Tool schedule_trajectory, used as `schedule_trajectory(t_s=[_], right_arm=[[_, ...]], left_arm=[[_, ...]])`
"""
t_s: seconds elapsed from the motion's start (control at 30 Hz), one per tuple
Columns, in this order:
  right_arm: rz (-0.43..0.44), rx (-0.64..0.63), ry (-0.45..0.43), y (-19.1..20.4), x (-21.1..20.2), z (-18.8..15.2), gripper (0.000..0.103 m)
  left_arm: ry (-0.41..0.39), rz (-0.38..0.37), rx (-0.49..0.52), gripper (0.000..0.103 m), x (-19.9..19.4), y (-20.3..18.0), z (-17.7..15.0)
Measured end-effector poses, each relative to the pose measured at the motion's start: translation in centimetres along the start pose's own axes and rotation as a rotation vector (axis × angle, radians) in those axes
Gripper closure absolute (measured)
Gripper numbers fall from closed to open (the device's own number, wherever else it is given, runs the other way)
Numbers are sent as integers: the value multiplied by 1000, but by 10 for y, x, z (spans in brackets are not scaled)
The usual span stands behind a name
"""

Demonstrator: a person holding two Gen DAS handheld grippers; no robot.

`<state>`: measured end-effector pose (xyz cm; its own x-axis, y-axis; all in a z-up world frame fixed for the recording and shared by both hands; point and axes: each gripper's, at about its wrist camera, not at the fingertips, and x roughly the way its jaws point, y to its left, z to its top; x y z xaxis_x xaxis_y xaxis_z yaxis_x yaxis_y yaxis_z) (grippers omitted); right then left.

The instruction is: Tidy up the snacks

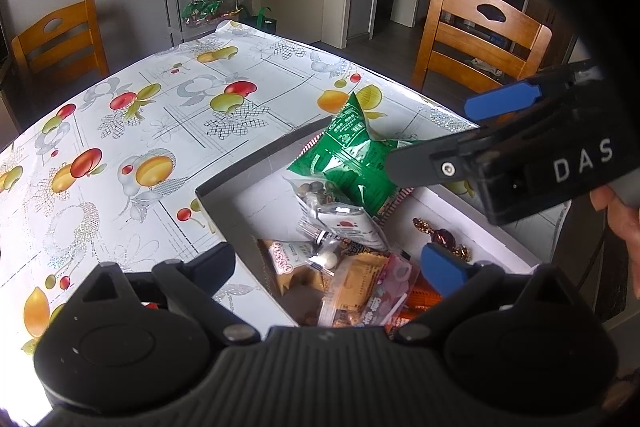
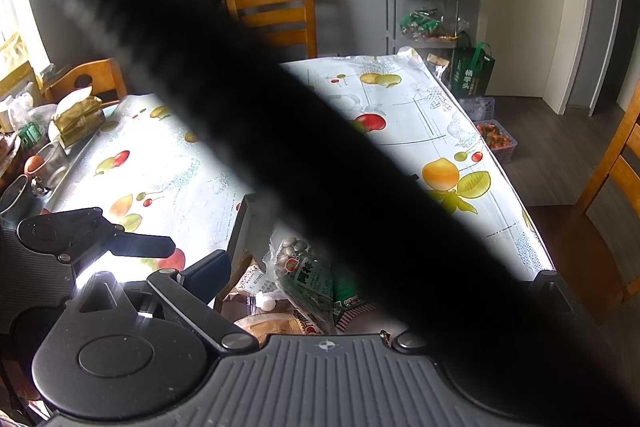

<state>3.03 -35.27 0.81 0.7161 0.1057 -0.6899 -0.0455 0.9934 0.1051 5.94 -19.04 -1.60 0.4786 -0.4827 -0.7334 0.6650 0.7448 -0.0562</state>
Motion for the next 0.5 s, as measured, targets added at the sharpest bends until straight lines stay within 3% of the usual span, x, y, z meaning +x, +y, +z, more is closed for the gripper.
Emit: schedule_trajectory(t_s=[0.5], right_arm=[[-4,1,-2,1,0,0,1]], left_arm=[[-8,4,6,3,-1,-1,0]])
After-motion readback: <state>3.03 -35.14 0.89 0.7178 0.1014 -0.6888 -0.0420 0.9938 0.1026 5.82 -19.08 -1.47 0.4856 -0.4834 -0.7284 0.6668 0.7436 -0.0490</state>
